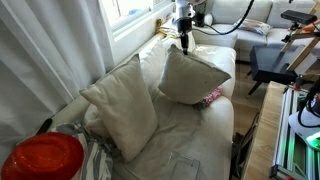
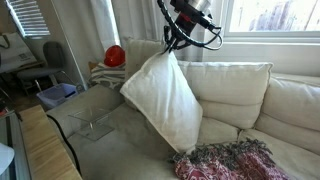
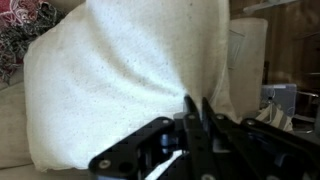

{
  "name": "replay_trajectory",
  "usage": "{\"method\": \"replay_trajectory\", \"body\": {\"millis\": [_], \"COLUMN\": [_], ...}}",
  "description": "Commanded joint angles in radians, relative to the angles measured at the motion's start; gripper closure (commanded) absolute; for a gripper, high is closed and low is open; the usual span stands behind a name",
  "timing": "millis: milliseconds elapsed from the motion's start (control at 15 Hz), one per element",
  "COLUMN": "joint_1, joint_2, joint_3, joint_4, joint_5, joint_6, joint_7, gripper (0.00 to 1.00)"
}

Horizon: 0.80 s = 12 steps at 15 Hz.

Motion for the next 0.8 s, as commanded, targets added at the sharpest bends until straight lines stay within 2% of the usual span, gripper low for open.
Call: {"method": "replay_trajectory", "body": {"millis": [0, 333, 733], "joint_1": [-0.014, -0.044, -0.087], "joint_2": [-0.04, -0.115, -0.179], "joint_3": [-0.003, -0.051, -0.101], "joint_4": [-0.034, -0.011, 0.064], "joint_5": [0.021, -0.02, -0.056], "joint_6": [0.017, 0.001, -0.019], "joint_7": [0.041, 0.067, 0.032], "gripper": [0.98, 0.98, 0.98]}}
